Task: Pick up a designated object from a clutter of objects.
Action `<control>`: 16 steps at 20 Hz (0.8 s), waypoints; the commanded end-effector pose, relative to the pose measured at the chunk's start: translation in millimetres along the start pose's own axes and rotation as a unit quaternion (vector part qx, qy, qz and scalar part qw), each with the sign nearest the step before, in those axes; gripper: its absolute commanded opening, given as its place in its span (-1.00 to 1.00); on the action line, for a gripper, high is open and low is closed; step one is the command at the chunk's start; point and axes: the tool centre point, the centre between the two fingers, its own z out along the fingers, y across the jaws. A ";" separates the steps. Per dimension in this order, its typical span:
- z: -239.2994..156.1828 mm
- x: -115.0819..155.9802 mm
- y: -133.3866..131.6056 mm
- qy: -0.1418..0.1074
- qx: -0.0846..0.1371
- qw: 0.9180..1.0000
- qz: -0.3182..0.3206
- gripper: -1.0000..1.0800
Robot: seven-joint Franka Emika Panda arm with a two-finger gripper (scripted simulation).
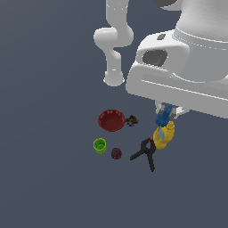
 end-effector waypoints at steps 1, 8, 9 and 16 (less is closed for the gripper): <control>-8.7 1.9 -6.8 0.000 0.000 1.000 0.000 -1.00; -23.3 5.9 -18.8 0.000 0.000 1.000 0.000 -1.00; -24.6 6.3 -19.9 0.000 0.000 1.000 0.000 -1.00; -29.5 8.0 -24.0 0.000 0.000 1.000 0.000 -1.00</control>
